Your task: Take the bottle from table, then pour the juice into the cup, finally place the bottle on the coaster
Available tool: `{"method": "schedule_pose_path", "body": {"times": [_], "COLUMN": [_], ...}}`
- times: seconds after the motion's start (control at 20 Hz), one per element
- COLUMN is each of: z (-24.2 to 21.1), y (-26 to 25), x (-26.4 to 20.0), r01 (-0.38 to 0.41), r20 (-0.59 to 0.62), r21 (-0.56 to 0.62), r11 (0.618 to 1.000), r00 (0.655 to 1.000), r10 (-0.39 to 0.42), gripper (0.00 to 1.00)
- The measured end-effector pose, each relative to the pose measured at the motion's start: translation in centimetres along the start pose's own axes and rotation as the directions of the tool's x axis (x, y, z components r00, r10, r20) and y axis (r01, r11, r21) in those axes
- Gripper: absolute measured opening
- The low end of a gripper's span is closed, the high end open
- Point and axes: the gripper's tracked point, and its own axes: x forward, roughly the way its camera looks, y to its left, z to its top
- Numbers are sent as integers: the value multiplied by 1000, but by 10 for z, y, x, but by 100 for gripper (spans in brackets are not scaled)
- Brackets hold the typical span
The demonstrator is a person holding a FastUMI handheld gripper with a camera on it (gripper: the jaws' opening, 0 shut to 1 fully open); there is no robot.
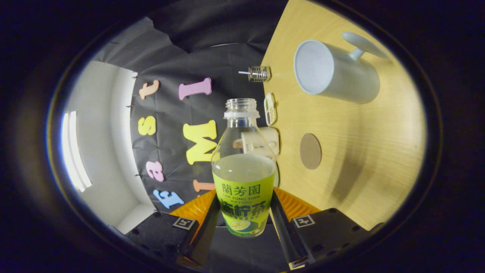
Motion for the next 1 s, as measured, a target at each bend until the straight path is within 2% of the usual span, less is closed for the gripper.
{"method": "schedule_pose_path", "body": {"times": [0.45,1.0], "z": [11,19], "y": [7,14], "x": [5,8], "r01": [-56,-92], "r20": [51,74], "r21": [155,268], "r11": [986,959], "r00": [998,994], "r10": [49,75], "gripper": [78,78]}}
